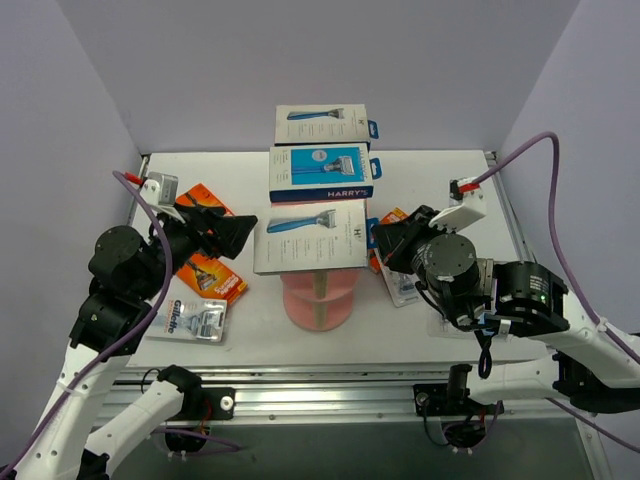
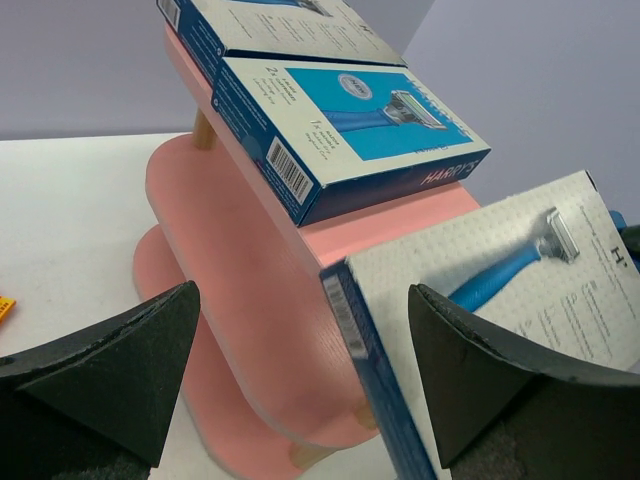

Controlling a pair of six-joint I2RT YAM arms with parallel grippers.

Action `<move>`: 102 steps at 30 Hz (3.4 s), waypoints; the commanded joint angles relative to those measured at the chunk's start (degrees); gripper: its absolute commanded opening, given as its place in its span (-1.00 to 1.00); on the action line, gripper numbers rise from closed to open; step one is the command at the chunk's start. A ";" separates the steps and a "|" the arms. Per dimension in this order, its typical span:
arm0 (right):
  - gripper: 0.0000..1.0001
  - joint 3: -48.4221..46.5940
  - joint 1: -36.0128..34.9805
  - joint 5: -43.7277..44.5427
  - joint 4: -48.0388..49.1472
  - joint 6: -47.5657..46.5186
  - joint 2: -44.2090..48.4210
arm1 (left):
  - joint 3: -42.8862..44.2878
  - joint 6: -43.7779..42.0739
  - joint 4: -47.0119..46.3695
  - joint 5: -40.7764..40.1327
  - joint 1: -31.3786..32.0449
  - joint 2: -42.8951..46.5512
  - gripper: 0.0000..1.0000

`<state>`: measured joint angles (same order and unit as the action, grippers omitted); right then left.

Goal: Place and organize the shaving razors onto the shelf

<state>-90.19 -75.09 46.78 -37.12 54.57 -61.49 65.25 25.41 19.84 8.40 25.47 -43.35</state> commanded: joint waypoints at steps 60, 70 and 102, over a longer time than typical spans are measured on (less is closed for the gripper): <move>-1.00 5.73 28.94 -26.04 7.42 -10.53 -0.21 | -1.27 5.97 -10.96 12.95 1.86 -7.18 0.10; -1.00 6.43 30.26 -27.36 7.86 -11.06 0.23 | -1.09 6.06 -11.49 12.78 2.39 -8.15 0.10; -0.13 6.88 31.85 -29.38 9.09 -10.45 3.14 | 1.36 5.09 -6.83 6.54 2.30 -6.04 0.94</move>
<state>-82.85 -43.53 17.06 -28.14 44.07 -59.37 63.44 31.00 12.34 16.69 27.46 -50.43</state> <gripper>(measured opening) 0.428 0.966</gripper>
